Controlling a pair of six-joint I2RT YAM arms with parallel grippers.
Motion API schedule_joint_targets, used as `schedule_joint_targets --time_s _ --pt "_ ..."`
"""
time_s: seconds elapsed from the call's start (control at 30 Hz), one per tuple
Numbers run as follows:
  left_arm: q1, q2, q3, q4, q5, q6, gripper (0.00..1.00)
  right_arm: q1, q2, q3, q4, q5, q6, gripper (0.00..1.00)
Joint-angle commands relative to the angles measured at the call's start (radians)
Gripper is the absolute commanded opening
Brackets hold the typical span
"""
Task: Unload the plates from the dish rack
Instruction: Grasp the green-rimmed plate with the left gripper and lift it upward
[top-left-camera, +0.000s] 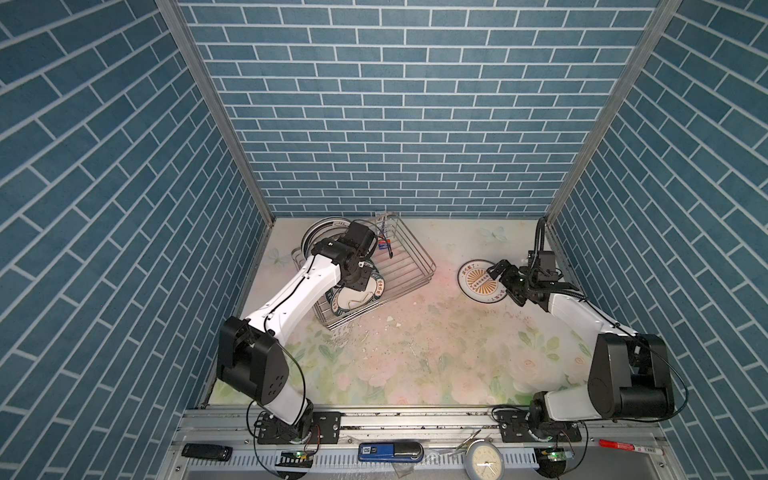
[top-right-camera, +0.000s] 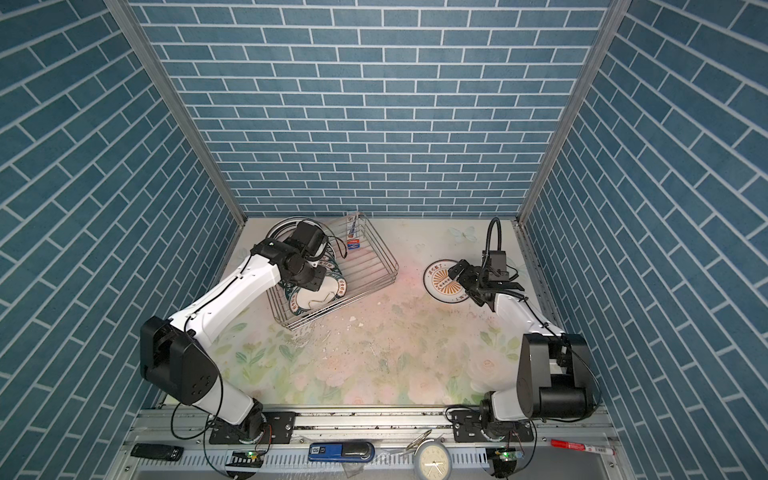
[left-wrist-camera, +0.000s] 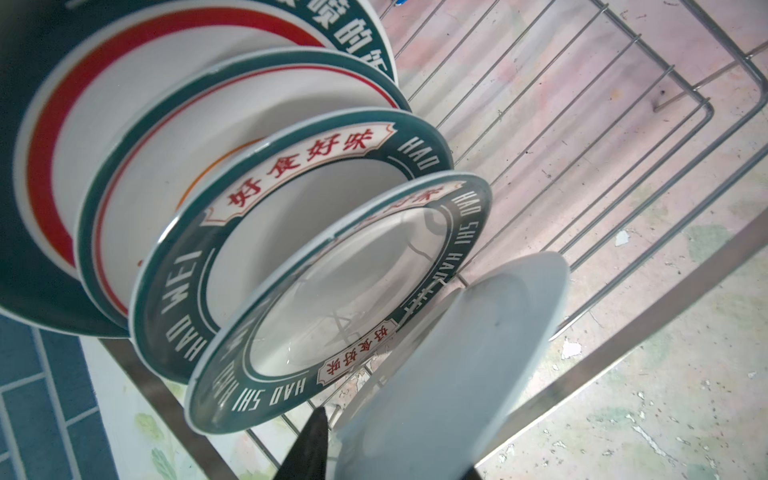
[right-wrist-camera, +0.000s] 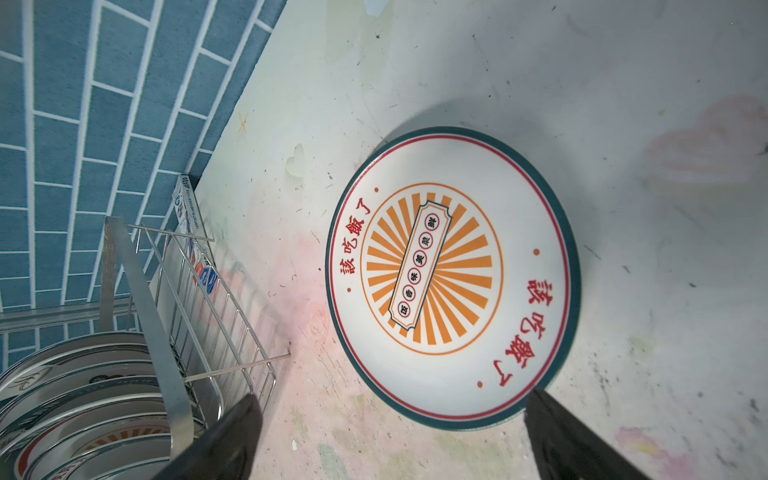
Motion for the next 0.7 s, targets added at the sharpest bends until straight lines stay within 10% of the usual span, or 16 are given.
schedule_joint_targets --time_s 0.0,0.67 --pt "-0.005 -0.012 -0.021 -0.023 0.035 0.0 0.37 -0.004 0.015 -0.023 0.02 -0.015 -0.021 0.99" --pt "-0.005 0.025 -0.006 -0.044 -0.029 0.015 0.18 -0.004 0.015 -0.029 0.042 -0.037 -0.017 0.99"
